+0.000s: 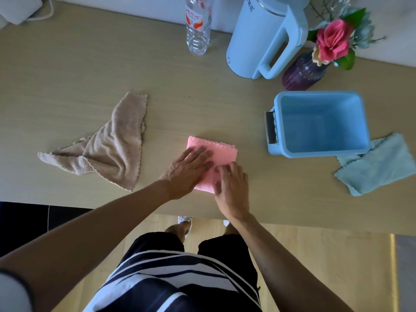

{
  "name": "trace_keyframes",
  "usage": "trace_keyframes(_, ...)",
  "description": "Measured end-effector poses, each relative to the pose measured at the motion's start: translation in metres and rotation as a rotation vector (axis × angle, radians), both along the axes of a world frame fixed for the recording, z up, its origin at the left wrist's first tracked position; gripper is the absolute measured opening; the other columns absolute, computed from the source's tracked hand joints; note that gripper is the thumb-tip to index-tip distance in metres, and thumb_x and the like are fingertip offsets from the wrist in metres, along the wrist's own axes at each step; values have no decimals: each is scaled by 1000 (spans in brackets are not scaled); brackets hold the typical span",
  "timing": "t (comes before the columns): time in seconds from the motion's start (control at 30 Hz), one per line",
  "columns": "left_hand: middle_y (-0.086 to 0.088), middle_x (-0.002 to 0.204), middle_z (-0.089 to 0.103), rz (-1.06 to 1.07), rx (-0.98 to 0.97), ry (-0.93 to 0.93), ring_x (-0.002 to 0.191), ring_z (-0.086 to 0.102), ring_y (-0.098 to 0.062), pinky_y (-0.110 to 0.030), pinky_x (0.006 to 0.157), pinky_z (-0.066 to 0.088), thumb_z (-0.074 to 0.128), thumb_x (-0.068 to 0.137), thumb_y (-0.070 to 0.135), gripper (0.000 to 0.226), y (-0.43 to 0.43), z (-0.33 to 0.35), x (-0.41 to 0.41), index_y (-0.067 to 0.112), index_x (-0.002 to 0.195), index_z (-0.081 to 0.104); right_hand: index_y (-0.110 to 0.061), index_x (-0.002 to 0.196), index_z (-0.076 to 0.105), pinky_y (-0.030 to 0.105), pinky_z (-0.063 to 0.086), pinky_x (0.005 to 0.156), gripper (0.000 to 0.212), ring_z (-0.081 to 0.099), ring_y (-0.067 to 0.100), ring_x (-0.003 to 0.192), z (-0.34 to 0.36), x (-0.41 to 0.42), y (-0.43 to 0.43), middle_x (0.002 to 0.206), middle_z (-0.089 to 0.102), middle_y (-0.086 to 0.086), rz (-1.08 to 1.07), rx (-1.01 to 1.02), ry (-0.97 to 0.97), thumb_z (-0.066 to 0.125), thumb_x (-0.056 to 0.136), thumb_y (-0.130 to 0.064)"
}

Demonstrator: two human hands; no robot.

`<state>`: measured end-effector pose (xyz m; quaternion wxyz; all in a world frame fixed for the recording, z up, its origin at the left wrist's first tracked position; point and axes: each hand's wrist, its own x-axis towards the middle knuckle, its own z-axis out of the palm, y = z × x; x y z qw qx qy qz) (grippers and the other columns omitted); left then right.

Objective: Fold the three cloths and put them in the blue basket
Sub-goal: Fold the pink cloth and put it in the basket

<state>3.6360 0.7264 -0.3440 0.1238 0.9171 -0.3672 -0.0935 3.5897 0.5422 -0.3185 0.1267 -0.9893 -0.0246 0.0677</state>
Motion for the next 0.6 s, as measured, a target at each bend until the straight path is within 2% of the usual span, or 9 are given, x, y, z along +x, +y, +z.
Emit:
trace_keyframes(0.07, -12, 164, 22, -53, 56, 10, 152, 15, -33, -54, 122, 20, 39, 102, 36, 55, 0, -5, 5, 15, 153, 34, -21, 106, 59, 33, 42, 81, 32, 54, 21, 97, -6, -7, -1, 109, 54, 0, -35, 6, 42, 74, 78, -20)
trace_keyframes(0.2, -10, 167, 0, -66, 154, 21, 154, 0, -31, -55, 123, 10, 26, 101, 56, 73, 5, -14, 10, 17, 159, 6, -23, 107, 58, 33, 42, 80, 31, 54, 20, 97, -11, -14, -5, 112, 56, -1, -59, -2, 52, 74, 80, -21)
trace_keyframes(0.33, -9, 167, -4, -8, 141, 72, 154, -4, -31, -58, 123, 5, 29, 95, 68, 86, 4, -16, 15, 17, 159, 0, -24, 109, 58, 35, 43, 80, 32, 54, 21, 98, -11, -15, -7, 112, 57, -2, -38, -12, 23, 73, 82, -22)
trace_keyframes(0.47, -17, 165, 8, 80, 193, 128, 154, 2, -34, -57, 123, 4, 48, 84, 70, 103, -5, -3, 32, 8, 158, 10, -24, 109, 58, 36, 44, 81, 33, 55, 22, 99, -12, -15, -4, 111, 57, -1, -49, -30, 28, 73, 81, -19)
trace_keyframes(0.6, -19, 154, 38, 125, 168, 93, 146, 31, -34, -49, 124, 14, 70, 80, 53, 96, -26, 11, 45, 1, 150, 31, -23, 112, 58, 36, 44, 83, 40, 55, 21, 101, -11, -16, -1, 116, 58, -1, -62, -34, 51, 76, 77, -16)
